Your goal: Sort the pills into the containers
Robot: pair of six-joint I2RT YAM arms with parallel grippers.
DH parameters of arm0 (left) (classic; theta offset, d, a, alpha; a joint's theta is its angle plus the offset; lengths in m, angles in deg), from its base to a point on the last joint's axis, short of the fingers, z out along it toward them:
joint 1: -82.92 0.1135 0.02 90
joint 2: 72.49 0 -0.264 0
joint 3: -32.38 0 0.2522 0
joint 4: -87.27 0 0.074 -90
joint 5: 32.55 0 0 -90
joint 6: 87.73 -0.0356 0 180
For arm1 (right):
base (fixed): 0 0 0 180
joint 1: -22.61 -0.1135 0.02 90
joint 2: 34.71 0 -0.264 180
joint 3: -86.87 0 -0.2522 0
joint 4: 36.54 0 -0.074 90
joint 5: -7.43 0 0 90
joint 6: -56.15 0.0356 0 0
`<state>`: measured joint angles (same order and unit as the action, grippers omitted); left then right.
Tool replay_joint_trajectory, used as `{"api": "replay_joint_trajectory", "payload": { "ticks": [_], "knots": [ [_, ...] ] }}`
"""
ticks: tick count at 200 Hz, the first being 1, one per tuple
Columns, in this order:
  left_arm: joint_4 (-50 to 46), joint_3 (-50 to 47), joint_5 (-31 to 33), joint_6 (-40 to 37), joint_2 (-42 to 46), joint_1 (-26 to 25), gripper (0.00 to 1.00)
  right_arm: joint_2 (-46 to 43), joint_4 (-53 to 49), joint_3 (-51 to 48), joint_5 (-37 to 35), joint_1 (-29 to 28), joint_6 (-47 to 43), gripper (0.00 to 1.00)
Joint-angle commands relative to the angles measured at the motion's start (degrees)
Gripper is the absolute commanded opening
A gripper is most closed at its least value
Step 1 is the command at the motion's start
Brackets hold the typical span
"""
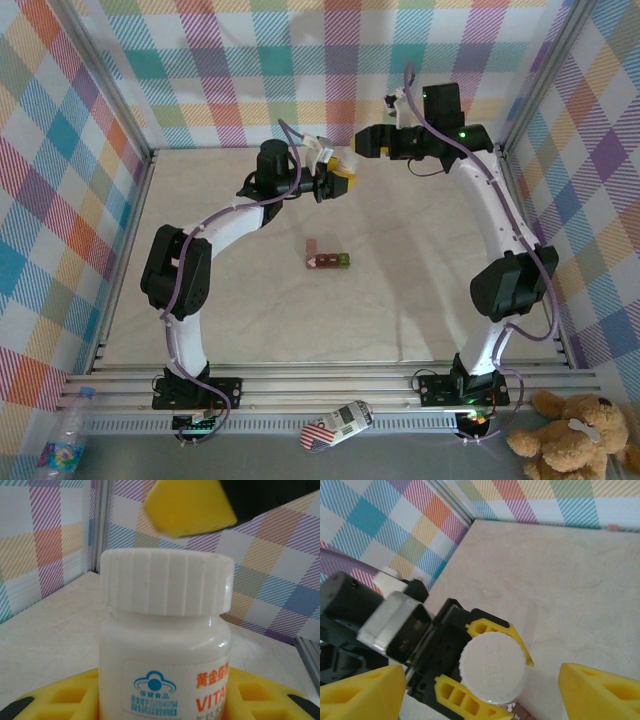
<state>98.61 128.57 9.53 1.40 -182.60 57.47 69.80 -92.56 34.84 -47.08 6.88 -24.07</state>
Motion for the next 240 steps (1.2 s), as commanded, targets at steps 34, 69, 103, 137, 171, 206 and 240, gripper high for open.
{"api": "replay_joint_trajectory", "payload": {
  "ticks": [34, 69, 103, 137, 171, 206, 240],
  "knots": [
    [-0.31, 2.38, -2.9, 0.8, 0.86, 0.23, 0.0, 2.71, -4.32, 2.35, 1.32, -2.28, -3.45, 0.76],
    [-0.42, 2.36, -2.91, 0.84, 1.03, 0.23, 0.0, 3.27, -3.99, 2.33, 1.51, -2.55, -3.16, 0.72],
    [-0.6, 2.38, -2.97, 0.82, 1.03, 0.23, 0.0, 3.08, -3.87, 2.34, 0.54, -2.51, -2.94, 0.71],
    [-0.83, 2.03, -3.12, 0.7, 1.16, 0.14, 0.0, 2.13, -2.57, 1.85, -0.99, -2.15, -2.03, 0.7],
    [-0.84, 1.44, -3.08, 0.67, 1.3, 0.14, 0.0, 1.34, -1.52, 0.76, -1.13, -1.85, -1.34, 0.64],
    [-0.89, 1.33, -3.14, 0.6, 1.39, 0.14, 0.0, 0.99, -1.24, -0.14, -0.86, -1.85, -1.34, 0.57],
    [-0.79, 1.41, -3.02, 0.62, 1.3, -0.02, 0.0, 0.92, -0.92, -1.05, -0.59, -1.85, -0.67, 0.43]
  ]
}}
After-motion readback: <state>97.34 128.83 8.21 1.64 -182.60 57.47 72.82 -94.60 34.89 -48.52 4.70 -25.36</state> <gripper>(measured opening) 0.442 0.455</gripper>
